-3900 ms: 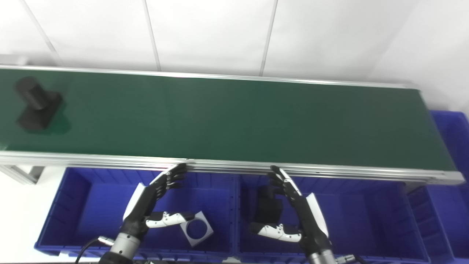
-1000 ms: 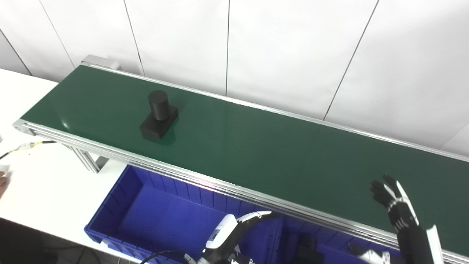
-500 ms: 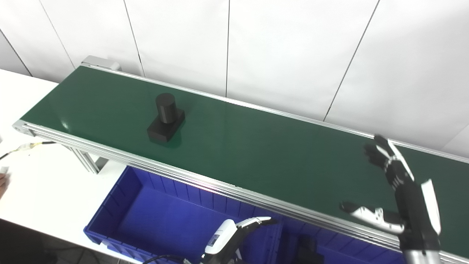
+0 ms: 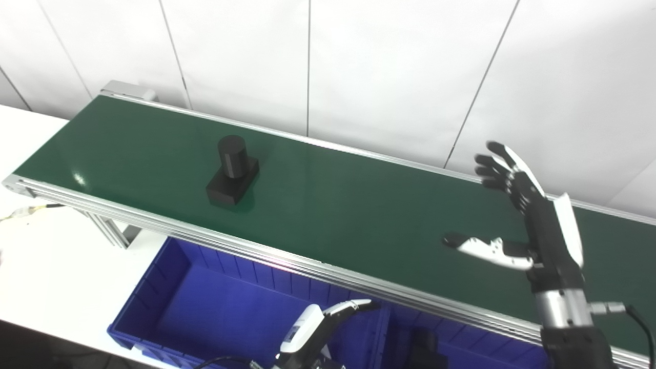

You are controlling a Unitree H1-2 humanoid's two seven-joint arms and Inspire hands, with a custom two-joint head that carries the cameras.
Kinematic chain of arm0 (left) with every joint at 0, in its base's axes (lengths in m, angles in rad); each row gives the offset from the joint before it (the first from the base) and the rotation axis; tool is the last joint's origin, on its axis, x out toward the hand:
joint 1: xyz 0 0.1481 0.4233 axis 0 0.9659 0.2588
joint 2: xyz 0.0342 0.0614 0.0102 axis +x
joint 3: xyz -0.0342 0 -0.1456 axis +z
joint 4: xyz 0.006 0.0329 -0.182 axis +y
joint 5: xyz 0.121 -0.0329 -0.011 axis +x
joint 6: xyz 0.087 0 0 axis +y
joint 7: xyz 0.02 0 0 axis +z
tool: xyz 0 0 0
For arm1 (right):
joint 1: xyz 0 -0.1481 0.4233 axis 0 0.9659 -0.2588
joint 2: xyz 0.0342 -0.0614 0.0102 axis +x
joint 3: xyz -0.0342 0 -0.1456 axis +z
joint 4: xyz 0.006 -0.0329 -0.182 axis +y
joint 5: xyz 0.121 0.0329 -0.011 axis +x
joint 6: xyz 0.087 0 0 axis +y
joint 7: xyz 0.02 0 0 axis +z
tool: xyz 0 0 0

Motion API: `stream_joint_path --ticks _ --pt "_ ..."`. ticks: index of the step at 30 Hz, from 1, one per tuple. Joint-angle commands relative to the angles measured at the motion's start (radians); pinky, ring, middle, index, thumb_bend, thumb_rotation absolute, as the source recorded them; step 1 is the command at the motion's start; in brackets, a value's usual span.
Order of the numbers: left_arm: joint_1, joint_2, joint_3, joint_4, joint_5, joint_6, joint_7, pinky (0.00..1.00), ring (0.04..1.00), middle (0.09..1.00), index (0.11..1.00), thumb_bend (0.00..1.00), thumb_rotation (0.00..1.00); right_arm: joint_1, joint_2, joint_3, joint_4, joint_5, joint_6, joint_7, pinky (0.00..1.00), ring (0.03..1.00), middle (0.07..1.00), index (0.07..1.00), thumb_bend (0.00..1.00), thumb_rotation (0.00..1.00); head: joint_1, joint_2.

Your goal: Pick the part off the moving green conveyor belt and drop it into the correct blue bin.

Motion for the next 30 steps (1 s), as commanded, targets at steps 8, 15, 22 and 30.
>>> stream_joint_path --ticks 8,15,22,30 --pt "-0.005 -0.001 0.003 -0.02 0.024 -0.036 0.07 0.75 0.782 0.798 0.796 0.9 0.35 -0.091 0.018 0.024 0.047 -0.016 0.012 0.01 0.74 0.81 0.826 0.9 0.87 0.39 -0.01 -0.001" --pt "-0.021 0.001 -0.036 -0.012 0.036 -0.036 0.167 0.69 0.745 0.774 0.784 0.87 0.37 -0.135 0.031 0.046 0.086 -0.034 0.039 0.024 0.73 0.81 0.839 0.908 0.87 0.41 -0.017 -0.006" --pt "-0.037 0.006 -0.074 -0.001 0.036 -0.036 0.225 0.67 0.73 0.766 0.784 0.87 0.4 -0.181 0.046 0.087 0.126 -0.095 0.092 0.028 0.76 0.828 0.842 0.905 0.87 0.44 -0.023 -0.007" --pt "-0.047 0.008 -0.102 0.005 0.031 -0.036 0.261 0.66 0.72 0.757 0.776 0.88 0.41 -0.257 0.065 0.135 0.214 -0.147 0.125 0.033 0.75 0.821 0.835 0.906 0.88 0.46 -0.037 -0.005"
